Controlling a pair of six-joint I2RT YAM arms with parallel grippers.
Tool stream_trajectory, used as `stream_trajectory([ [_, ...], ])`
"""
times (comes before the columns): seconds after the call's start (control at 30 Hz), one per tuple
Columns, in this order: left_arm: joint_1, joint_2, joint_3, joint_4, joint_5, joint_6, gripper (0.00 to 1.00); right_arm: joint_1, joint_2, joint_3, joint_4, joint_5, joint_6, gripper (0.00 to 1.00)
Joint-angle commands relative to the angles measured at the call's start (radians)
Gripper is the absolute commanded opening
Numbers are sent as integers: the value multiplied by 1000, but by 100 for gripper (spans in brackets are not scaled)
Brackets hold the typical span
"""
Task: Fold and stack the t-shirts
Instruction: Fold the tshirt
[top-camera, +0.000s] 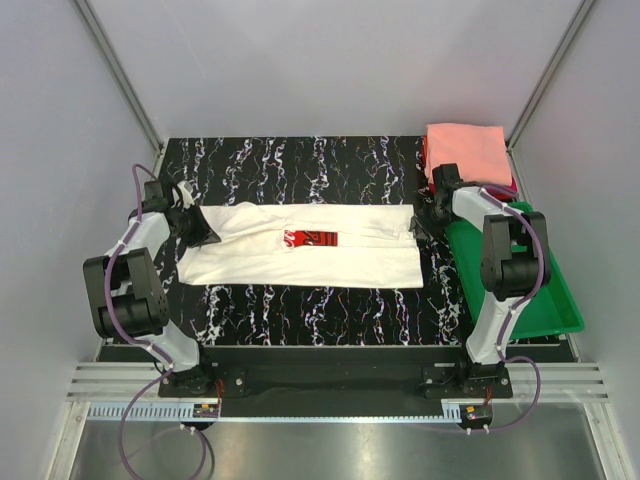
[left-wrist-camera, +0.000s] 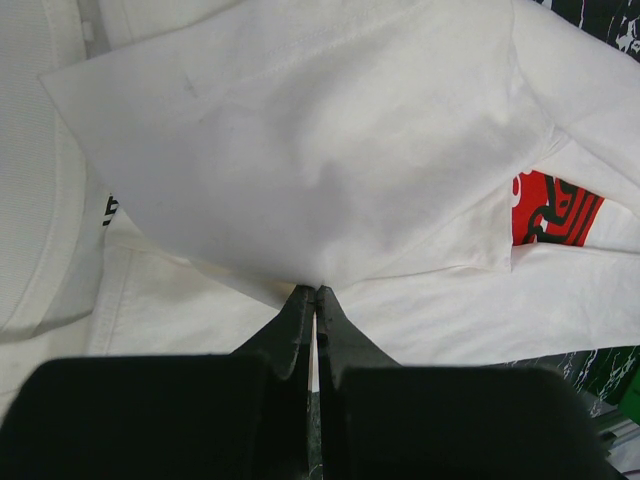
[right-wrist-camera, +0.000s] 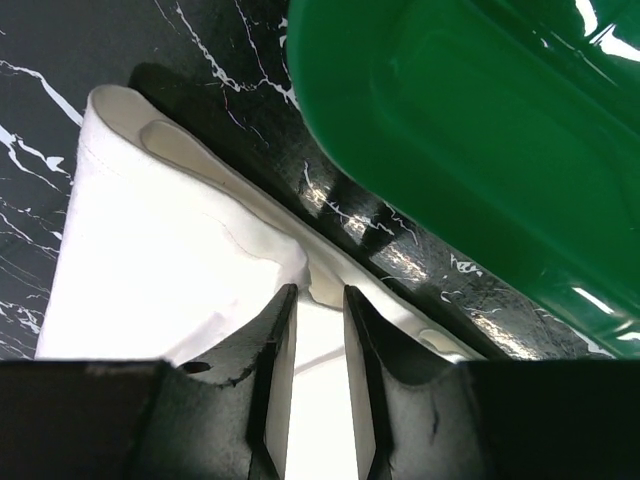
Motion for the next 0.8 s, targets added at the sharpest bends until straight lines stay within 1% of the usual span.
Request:
stream_trajectory([
  [0.0, -4, -35, 21, 29, 21, -3, 0, 11, -48, 39, -29, 37, 19, 33],
  [0.07, -4, -32, 23, 29, 24, -6, 0, 11, -60, 42, -35, 66, 18, 33],
  [0.23, -4, -32, 25, 29, 23, -4, 0, 12, -83, 48, -39, 72, 38, 33],
  [0.6, -4, -27, 28, 32, 31, -6, 0, 27, -39, 55, -52, 60, 39, 34],
  [0.77, -5, -27, 25, 33, 32, -4, 0, 28, -59, 62, -61, 95, 30, 35],
])
